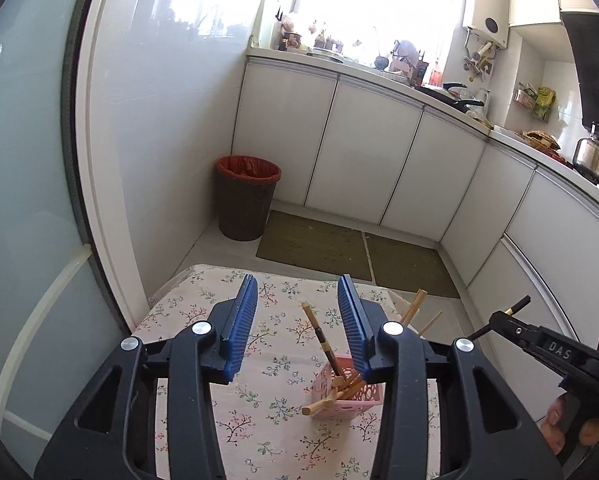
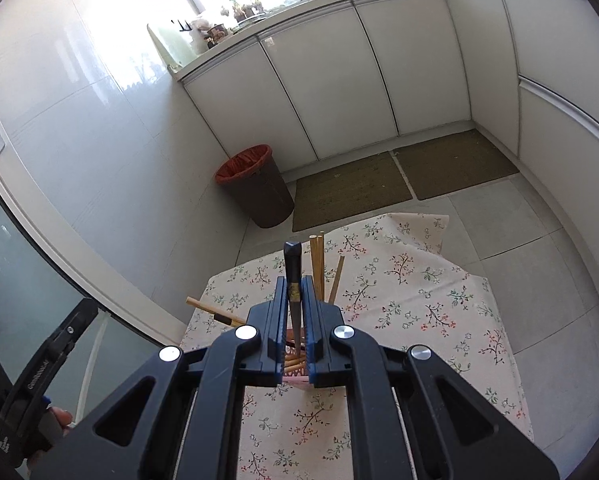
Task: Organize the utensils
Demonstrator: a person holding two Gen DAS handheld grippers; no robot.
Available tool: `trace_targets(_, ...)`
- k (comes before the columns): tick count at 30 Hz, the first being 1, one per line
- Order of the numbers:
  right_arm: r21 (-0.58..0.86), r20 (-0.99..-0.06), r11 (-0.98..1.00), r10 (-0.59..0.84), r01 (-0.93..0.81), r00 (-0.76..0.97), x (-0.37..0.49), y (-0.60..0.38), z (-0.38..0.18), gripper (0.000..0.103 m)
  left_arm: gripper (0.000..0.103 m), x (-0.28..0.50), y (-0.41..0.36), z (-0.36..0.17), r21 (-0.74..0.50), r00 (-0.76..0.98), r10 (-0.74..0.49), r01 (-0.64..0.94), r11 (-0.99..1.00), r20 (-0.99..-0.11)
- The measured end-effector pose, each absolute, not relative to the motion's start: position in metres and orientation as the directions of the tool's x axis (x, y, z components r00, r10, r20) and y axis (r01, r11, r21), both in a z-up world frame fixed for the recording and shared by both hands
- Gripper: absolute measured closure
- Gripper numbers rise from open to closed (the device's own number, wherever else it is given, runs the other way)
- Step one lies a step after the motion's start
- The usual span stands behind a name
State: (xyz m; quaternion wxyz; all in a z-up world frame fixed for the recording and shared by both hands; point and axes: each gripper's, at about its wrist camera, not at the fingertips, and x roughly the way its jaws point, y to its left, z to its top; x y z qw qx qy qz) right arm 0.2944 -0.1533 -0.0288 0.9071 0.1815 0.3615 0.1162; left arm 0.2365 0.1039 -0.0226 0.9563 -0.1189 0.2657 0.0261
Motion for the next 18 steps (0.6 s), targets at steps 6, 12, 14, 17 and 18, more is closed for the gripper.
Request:
trace_targets(6,0.321,-0.599,0.933,0.332,-0.162,0.729,0.314,-0.117,-0.071,0.092,0.059,0.235,0.115,-0.025,-0.223,0.854,-0.003,-0.133,0.966,-0.521)
trace_targets(12,0.316,-0.569,0.939,0.302,-0.136,0.765,0.302,-0.128,-0.053,0.087,0.025,0.213,0.115,-0.012,-0.161,0.893,0.096,-0.184,0.97,-0.441)
trace_targets(14,0.27,-0.548,0.956,0.25,-0.114,0.798,0.287,-0.133,-0.036,0.072,0.024,0.209,0.108,-0.009,-0.14,0.89,0.103,-0.182,0.973,-0.445)
trace_targets(17,0.212,-0.528,0.976,0.163,-0.057,0.833,0.265,-0.141,-0.019,0.057,0.016,0.204,0.097,-0.004,-0.105,0.883,0.128,-0.195,0.975,-0.451)
trace_targets(18,0.181,-0.524,0.983,0.12,-0.027,0.843,0.255,-0.143,-0.014,0.054,0.011,0.201,0.092,-0.002,-0.086,0.881,0.137,-0.197,0.977,-0.453)
